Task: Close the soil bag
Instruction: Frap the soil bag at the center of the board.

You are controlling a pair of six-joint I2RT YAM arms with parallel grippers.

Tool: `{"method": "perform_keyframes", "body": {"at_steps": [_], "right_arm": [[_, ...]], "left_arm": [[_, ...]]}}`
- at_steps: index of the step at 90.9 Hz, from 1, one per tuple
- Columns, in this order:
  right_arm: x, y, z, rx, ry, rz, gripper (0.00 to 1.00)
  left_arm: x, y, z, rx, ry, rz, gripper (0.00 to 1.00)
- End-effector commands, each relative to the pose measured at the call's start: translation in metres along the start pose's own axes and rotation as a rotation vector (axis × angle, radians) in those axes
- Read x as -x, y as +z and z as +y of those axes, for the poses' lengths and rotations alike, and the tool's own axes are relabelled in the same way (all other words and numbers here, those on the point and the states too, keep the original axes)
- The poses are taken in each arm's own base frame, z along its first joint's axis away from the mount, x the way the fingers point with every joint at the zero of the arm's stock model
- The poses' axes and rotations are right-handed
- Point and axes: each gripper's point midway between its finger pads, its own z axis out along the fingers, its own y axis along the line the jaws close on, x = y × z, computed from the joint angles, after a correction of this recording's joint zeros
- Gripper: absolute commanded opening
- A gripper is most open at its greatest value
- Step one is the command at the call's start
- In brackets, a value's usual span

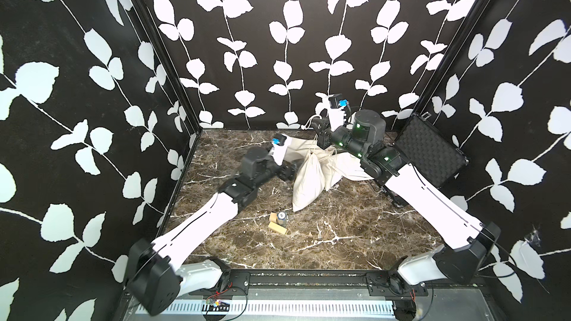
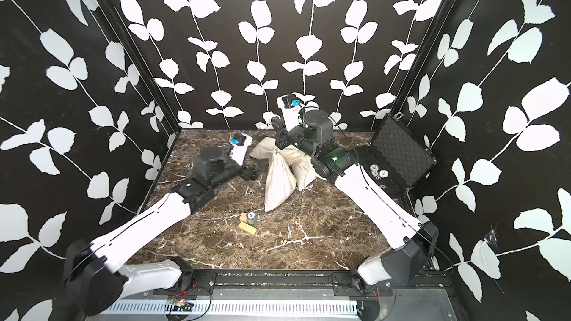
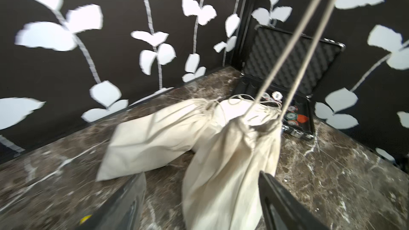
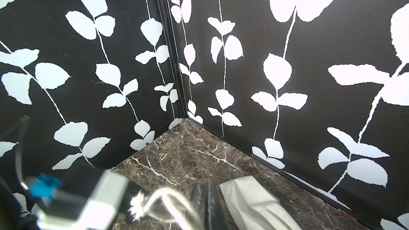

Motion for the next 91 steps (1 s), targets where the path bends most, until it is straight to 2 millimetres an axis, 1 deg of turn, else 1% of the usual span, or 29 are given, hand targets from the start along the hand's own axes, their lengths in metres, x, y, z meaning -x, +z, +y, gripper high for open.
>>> {"method": "perform_keyframes", "body": {"at_steps": [1,11,19,24,33,40,46,48,51,58,61,72,79,84,91], "right_arm": [[0.033,-0.017,0.003,-0.006,-0.007,-0.106,0.0],[0.034,-0.019,0.003,-0.008,-0.011,-0.105,0.0],[0.033,-0.021,0.003,-0.006,-0.012,-0.102,0.0],[0.033,-0.022,0.003,-0.009,-0.013,-0.104,0.0],[0.033,-0.023,0.004,-0.005,-0.011,-0.102,0.0],[0.035,-0.024,0.004,-0.007,-0.013,-0.108,0.0],[0.037,-0.026,0.002,-0.02,-0.018,-0.113,0.0],[0.038,-0.027,0.002,-0.023,-0.018,-0.115,0.0],[0.039,-0.028,0.001,-0.027,-0.021,-0.118,0.0],[0.044,-0.031,0.001,-0.032,-0.028,-0.129,0.0],[0.045,-0.032,0.001,-0.035,-0.03,-0.131,0.0],[0.056,-0.04,0.0,-0.05,-0.045,-0.139,0.0],[0.065,-0.049,-0.002,-0.073,-0.06,-0.154,0.0],[0.071,-0.057,-0.005,-0.097,-0.071,-0.159,0.0],[0.081,-0.069,-0.01,-0.129,-0.079,-0.167,0.0]], "left_arm": [[0.064,0.0,-0.014,-0.03,0.066,-0.222,0.85],[0.081,0.011,-0.015,-0.037,0.072,-0.257,0.86],[0.09,0.013,-0.015,-0.038,0.077,-0.285,0.86],[0.091,0.013,-0.013,-0.028,0.076,-0.292,0.85],[0.088,0.019,-0.012,-0.02,0.083,-0.273,0.75],[0.079,0.026,-0.013,-0.034,0.08,-0.24,0.59],[0.064,0.033,-0.013,-0.042,0.073,-0.191,0.49],[0.058,0.036,-0.024,-0.063,0.08,-0.175,0.45],[0.046,0.041,-0.028,-0.064,0.09,-0.143,0.41],[0.02,0.05,-0.029,-0.032,0.124,-0.074,0.28],[0.006,0.056,-0.027,-0.013,0.135,-0.039,0.24],[-0.036,0.068,-0.014,0.057,0.126,0.064,0.17],[-0.061,0.072,-0.006,0.096,0.098,0.116,0.08],[-0.079,0.074,-0.002,0.111,0.081,0.151,0.06],[-0.11,0.077,0.005,0.146,0.043,0.214,0.05]]}}
